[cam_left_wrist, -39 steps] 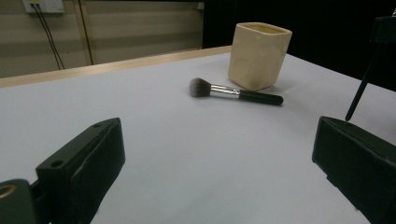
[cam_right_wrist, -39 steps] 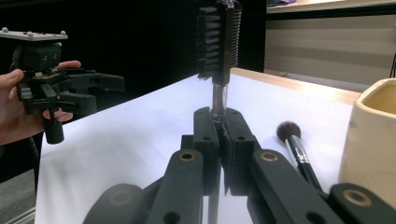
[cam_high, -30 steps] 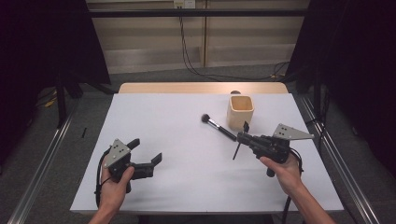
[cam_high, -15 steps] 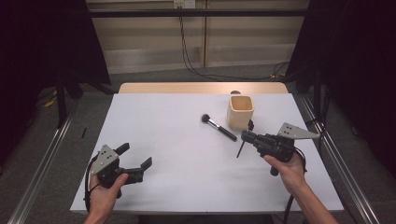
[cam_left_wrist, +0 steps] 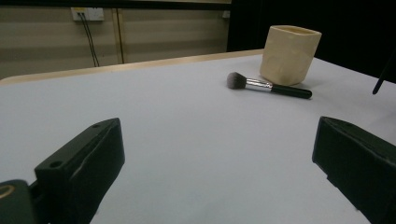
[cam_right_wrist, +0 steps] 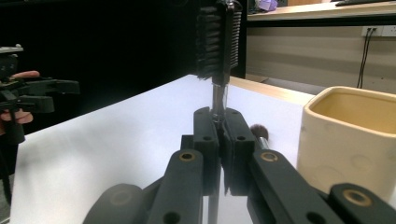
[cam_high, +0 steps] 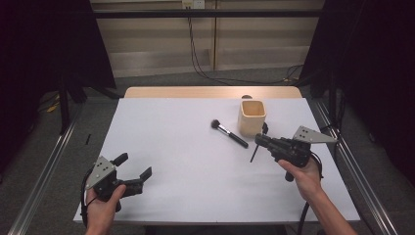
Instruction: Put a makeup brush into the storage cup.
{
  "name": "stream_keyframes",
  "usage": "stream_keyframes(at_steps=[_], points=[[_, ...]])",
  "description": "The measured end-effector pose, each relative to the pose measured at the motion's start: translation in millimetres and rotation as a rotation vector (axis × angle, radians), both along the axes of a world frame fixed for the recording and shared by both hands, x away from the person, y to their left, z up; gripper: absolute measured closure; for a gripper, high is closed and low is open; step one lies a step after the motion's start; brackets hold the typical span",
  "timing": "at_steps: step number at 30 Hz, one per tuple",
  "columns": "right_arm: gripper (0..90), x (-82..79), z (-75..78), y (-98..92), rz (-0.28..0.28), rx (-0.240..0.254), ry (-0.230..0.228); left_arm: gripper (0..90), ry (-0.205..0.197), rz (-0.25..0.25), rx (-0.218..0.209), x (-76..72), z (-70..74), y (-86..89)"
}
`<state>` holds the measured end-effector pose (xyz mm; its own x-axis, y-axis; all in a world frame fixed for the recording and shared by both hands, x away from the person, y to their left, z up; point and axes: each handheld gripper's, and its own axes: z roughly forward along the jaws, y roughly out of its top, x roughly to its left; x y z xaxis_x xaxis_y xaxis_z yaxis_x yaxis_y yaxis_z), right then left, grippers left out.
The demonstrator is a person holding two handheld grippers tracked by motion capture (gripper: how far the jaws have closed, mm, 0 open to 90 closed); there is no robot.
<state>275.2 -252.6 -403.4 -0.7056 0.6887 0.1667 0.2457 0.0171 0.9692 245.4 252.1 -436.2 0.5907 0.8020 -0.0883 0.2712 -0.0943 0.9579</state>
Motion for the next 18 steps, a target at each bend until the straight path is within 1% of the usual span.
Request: stream_keyframes(at_steps=[2,4,7,9,13,18], points=[[86.3,1.1,2.3,-1.1,-0.007,0.004,-0.002,2.3,0.002,0.004,-0.007,-0.5,-0.9,1.6],[86.3,2.7,4.7,-1.9,-0.012,0.003,-0.008,2.3,0.006,0.003,-0.004,-1.1,-1.8,1.1],[86.3,5.6,8.4,-2.3,-0.017,0.002,-0.014,2.3,-0.004,-0.003,0.01,-1.8,-0.8,0.9],[86.3,8.0,10.2,-2.4,-0.02,-0.003,-0.019,2.3,-0.009,0.001,-0.002,-2.3,0.3,1.7],[86.3,12.5,12.9,-3.5,-0.03,0.001,-0.017,2.3,-0.012,0.01,-0.006,-3.3,0.7,4.2],[86.3,20.1,19.0,-5.2,-0.044,0.001,-0.026,2.3,-0.011,0.011,-0.006,-3.4,0.9,4.3]])
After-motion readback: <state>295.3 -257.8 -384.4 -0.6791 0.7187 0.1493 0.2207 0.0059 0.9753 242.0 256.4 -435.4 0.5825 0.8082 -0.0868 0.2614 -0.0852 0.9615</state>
